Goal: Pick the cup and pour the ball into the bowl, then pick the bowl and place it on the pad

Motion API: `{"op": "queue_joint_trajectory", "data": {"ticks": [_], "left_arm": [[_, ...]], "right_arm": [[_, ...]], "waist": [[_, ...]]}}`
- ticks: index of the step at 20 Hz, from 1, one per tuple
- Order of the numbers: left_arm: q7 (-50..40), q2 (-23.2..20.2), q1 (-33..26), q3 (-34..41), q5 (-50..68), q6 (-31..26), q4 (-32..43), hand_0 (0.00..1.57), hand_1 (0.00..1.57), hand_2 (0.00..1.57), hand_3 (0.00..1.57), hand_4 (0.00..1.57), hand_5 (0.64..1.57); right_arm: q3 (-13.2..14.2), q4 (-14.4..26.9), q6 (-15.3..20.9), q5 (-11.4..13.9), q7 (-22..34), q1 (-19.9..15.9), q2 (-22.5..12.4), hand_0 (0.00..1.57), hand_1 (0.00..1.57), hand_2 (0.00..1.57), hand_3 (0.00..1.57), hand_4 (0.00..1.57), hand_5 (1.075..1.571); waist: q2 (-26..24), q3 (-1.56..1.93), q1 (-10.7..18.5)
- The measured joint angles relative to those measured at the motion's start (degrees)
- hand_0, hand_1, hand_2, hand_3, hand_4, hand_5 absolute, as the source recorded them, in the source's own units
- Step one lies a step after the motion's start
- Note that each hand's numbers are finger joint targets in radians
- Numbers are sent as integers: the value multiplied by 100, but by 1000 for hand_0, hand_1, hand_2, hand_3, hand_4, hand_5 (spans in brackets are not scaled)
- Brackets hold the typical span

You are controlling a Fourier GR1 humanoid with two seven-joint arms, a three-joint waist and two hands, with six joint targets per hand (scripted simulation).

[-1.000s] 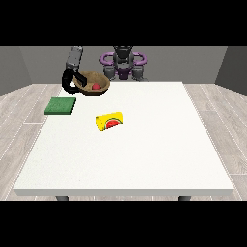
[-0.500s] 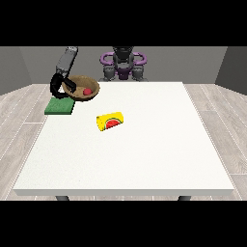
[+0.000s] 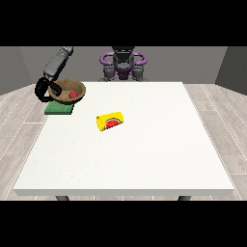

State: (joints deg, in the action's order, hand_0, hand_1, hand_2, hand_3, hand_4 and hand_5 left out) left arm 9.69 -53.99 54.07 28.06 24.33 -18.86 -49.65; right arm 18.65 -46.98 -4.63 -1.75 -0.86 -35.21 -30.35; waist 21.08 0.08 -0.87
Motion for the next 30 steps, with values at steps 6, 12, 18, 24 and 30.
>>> {"op": "queue_joint_trajectory", "data": {"ticks": [6, 12, 18, 24, 30], "left_arm": [[-273, -37, 178, -35, 148, 161, -546, 0, 0, 0, 0, 66, 1533], [-615, -241, 256, 85, 414, 172, -878, 0, 0, 0, 0, 0, 1532], [-494, -60, 39, 3, 378, 192, -771, 0, 0, 0, 0, 0, 1533], [-266, -84, -50, -37, 298, 47, -433, 0, 0, 0, 0, 0, 1525], [-365, -241, -54, 69, 445, -6, -505, 0, 0, 0, 0, 0, 1526]], "right_arm": [[317, 771, -264, -30, -542, -317, -608, 1571, 1571, 1571, 206, 1289, 1554], [504, 1377, -502, -19, -998, -498, -1075, 1571, 1571, 1571, 531, 1274, 1564], [428, 1471, -644, 17, -703, -691, -1223, 1571, 1571, 1571, 1201, 1238, 1570], [183, 1342, -515, 164, -474, -792, -969, 1571, 1571, 1571, 1298, 1177, 1569], [364, 1693, -570, -3, -762, -656, -816, 1571, 1571, 1571, 1401, 1015, 1568]], "waist": [[385, 6, 162], [615, 7, 237], [285, -4, 196], [147, -8, 167], [267, 0, 171]]}}
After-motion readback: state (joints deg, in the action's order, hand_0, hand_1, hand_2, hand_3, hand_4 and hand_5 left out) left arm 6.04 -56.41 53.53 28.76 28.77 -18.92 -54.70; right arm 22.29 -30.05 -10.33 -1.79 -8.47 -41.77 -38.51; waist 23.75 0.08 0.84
